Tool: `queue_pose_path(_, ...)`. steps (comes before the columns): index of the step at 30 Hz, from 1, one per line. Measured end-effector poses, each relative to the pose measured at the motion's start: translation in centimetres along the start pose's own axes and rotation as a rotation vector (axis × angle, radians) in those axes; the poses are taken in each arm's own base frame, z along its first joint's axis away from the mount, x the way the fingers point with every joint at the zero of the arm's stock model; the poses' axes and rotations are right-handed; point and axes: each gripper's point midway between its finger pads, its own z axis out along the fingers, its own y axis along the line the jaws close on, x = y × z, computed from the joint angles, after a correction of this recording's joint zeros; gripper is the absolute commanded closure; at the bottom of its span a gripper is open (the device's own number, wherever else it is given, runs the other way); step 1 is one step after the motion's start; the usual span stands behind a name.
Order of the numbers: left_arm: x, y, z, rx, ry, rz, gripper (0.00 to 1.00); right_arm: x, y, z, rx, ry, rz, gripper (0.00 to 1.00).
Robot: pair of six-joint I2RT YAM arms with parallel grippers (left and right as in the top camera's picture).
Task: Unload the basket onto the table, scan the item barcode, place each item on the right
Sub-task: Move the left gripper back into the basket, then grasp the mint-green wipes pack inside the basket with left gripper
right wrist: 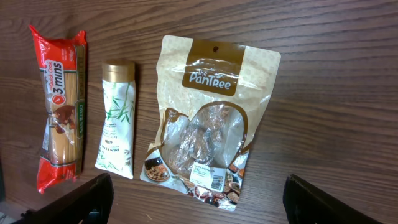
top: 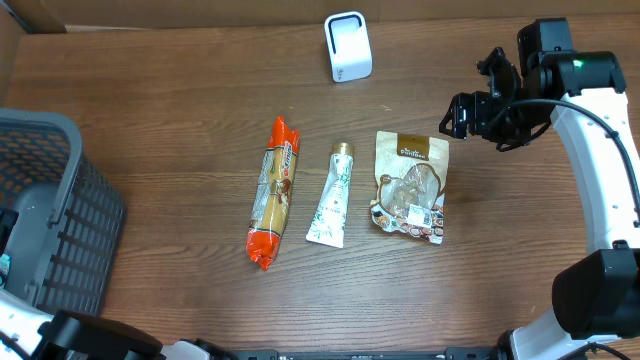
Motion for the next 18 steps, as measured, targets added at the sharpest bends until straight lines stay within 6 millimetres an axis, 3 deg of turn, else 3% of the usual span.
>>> queue_pose_path(10, -1.6, 2.9, 3.7, -0.153, -0.126, 0.379, 0.00, -0.2, -0.1, 0.0, 0.005, -0.007, -0.003, 0.12)
queue_pose_path(18, -2.2, 3.2, 4.6, -0.187, -0.141, 0.634, 0.07, -0.3, -0.3, 0.0, 0.017, -0.013, -0.005, 0.12)
